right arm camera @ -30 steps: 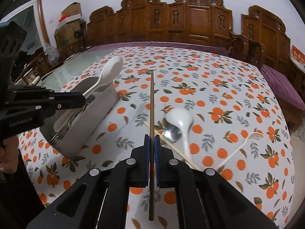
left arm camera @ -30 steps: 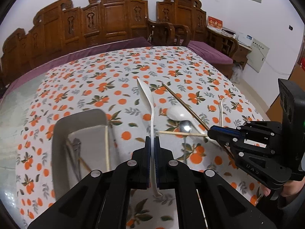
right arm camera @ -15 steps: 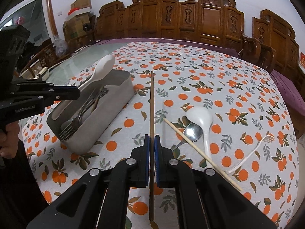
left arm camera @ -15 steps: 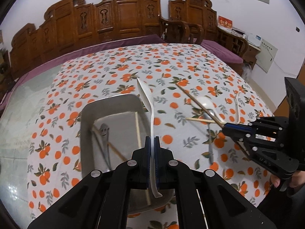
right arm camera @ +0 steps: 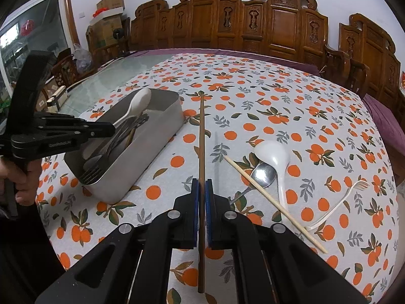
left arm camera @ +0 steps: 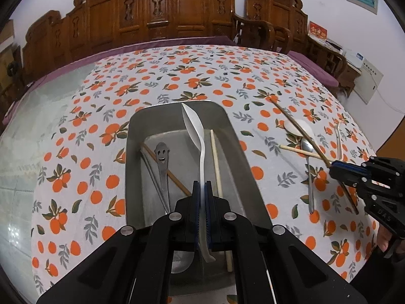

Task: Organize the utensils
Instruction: 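Carry the white spoon into the tray and open the left tool while the right tool holds the chopstick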

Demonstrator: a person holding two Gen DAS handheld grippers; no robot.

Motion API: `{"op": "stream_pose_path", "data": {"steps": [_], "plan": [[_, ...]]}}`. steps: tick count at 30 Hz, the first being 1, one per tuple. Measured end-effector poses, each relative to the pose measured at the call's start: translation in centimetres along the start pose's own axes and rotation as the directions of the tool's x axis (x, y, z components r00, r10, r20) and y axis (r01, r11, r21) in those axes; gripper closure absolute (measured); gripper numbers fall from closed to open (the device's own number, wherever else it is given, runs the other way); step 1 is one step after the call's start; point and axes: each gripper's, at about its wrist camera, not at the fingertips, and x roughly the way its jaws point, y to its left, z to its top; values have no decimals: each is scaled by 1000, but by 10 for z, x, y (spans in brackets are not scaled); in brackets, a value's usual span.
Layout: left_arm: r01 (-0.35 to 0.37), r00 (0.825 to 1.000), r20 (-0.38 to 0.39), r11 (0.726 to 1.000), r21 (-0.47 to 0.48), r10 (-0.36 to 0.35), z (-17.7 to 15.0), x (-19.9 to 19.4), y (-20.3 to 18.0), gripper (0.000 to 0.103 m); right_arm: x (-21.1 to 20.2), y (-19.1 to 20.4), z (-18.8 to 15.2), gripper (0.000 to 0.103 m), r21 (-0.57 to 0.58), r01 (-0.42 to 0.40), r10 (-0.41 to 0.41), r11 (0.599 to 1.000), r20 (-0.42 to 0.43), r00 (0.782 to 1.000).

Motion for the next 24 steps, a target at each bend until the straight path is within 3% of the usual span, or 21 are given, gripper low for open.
{"op": "stream_pose_path", "data": {"steps": [14, 16, 24], "plan": [[-14, 1000, -9, 1000, -22, 14, -7, 7, 8, 98, 0, 8, 0, 97, -10, -4, 4, 1000, -2, 1000], [-13, 1000, 0, 1000, -18, 13, -7, 3, 7, 89, -1, 10, 1, 97, -8, -4, 4, 1000, 0, 1000], [-48, 997, 59, 999, -19, 49, -3, -17, 16, 72, -6, 25, 4, 97, -28, -16, 16, 999, 15, 1000]]}}
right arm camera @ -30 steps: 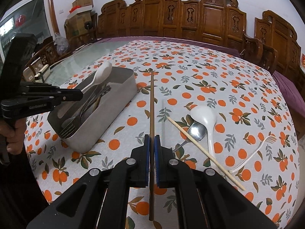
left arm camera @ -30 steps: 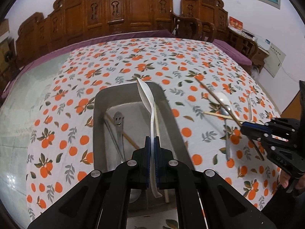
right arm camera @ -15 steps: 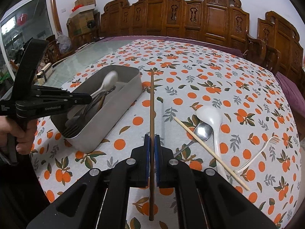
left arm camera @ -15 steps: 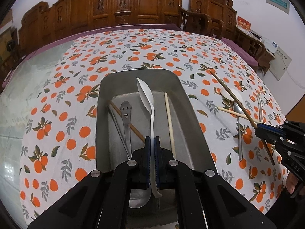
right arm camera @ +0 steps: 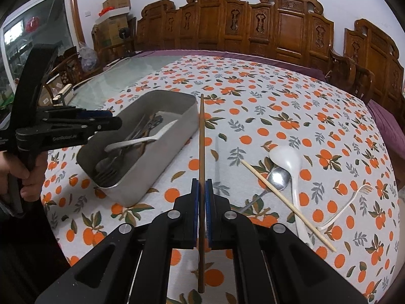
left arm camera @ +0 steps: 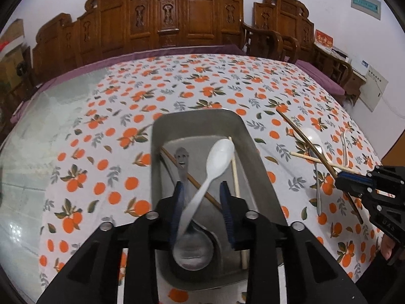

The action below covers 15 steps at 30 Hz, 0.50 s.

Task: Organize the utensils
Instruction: 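Carry the white spoon into the tray and open the left tool while the right tool holds the chopstick, then lower the dark chopstick into the tray and open the right tool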

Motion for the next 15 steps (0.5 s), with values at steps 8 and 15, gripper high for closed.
{"op": "stream_pose_path", "data": {"steps": [8, 15], "plan": [[-41, 998, 49, 999, -29, 43, 5, -13, 20, 37, -10, 18, 5, 97, -3, -7, 7, 1000, 32, 999], [-65, 995, 76, 997, -52, 69, 9, -19, 36, 12, -7, 29, 19, 97, -2, -2, 2, 1000, 28, 1000]]}}
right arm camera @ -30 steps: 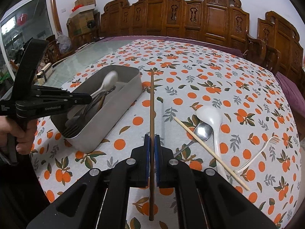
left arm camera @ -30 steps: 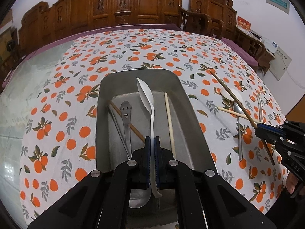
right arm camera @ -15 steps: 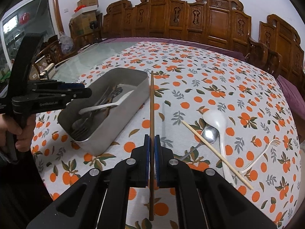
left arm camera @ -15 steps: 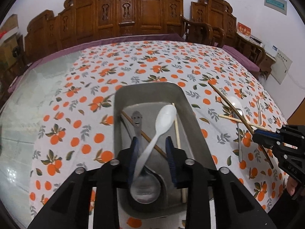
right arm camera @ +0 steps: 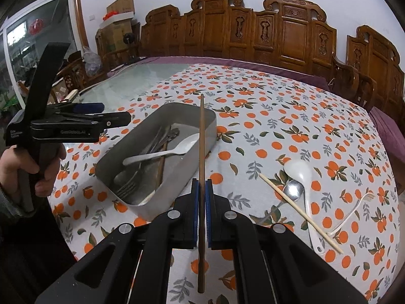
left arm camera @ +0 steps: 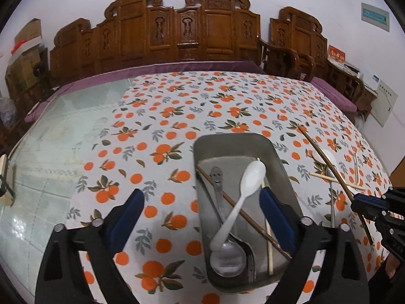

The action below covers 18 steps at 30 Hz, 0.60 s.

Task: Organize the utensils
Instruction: 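Lower the dark chopstick into the tray and open the right tool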

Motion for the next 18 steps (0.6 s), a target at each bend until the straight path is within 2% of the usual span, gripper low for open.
{"op": "stream_pose_path", "data": {"steps": [18], "plan": [[-36, 997, 66, 998, -52, 40, 9, -20, 37, 11, 44, 28, 48, 97, 102, -103, 102, 989, 15, 995]]}}
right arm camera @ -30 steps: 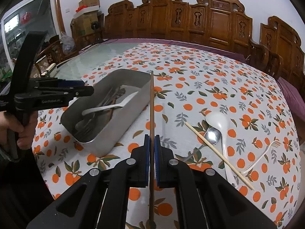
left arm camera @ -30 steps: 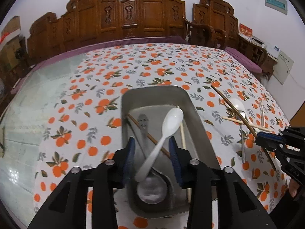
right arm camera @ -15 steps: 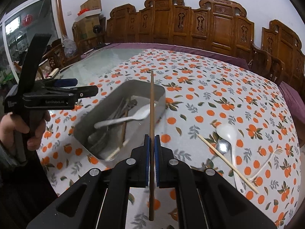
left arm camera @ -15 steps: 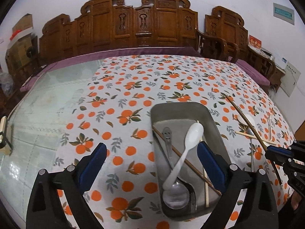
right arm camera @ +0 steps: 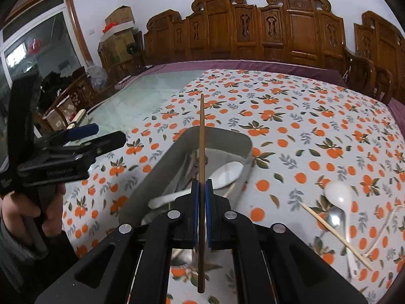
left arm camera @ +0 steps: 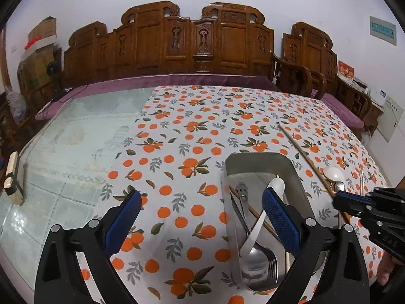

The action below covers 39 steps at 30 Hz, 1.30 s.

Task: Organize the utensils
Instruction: 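Lower the dark chopstick into the tray and open the right tool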

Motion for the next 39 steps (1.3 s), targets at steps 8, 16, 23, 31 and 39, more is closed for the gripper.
{"op": "stream_pose_path", "data": {"steps": [8, 16, 23, 31, 39], "plan": [[9, 1000, 7, 1000, -14, -9, 2, -4, 7, 11, 30, 6, 4, 97, 45, -15, 16, 999, -20, 1000], [15, 1000, 12, 1000, -10, -15, 2, -6, 6, 11, 49, 12, -9, 97, 58, -8, 10, 998, -51, 999], [15, 1000, 13, 1000, -10, -15, 2, -6, 6, 11, 56, 15, -15, 97, 54, -7, 11, 999, -67, 998], [16, 1000, 10, 1000, -9, -16, 2, -6, 4, 11, 51, 12, -15, 96, 41, -24, 26, 999, -54, 998], [31, 999, 11, 1000, -6, -31, 2, -6, -5, 11, 17, -6, -6, 96, 13, -1, 1, 1000, -2, 1000]]}}
